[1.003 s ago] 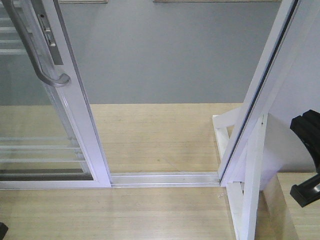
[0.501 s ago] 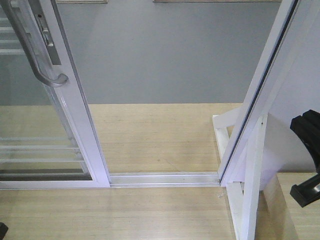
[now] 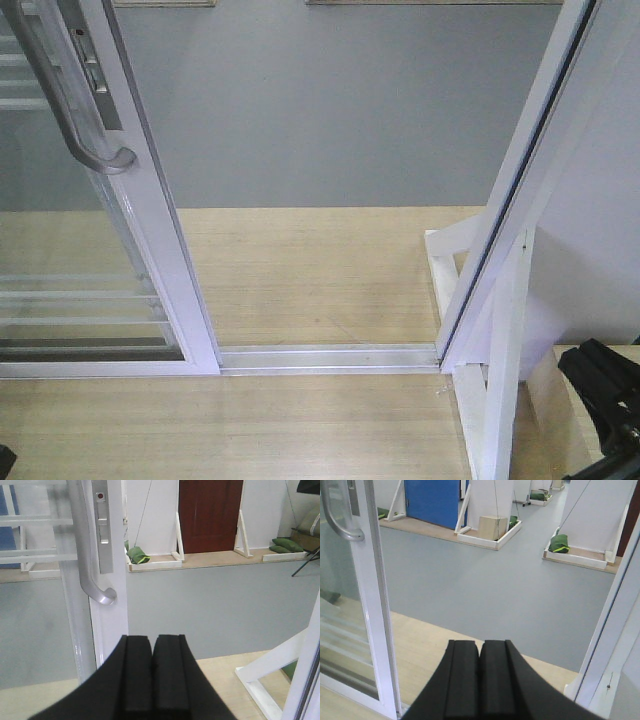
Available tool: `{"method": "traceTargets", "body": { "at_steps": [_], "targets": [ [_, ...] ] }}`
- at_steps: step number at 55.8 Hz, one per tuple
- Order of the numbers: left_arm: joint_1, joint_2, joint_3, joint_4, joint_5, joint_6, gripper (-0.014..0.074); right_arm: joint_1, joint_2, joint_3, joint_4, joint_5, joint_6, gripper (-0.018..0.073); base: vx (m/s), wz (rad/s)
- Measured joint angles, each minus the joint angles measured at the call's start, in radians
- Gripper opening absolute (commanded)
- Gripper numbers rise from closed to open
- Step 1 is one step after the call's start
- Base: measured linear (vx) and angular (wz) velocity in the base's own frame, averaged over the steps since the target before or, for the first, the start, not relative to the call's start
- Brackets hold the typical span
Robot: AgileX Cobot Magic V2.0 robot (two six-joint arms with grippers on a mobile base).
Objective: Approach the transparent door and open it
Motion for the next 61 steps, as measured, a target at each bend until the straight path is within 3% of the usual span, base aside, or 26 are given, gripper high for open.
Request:
{"method": "traceTargets", "body": {
  "at_steps": [24,61],
  "targets": [
    [0.0,0.0,0.0,0.0,0.0,0.0,0.0,-0.216,-0.074,0.0,0.022,0.031,0.014,-0.0006,0.0,0.0],
    [0.0,0.0,0.0,0.0,0.0,0.0,0.0,-0.224,-0.074,0.0,0.035,-0.061,0.016,-0.0006,0.0,0.0]
  ]
}}
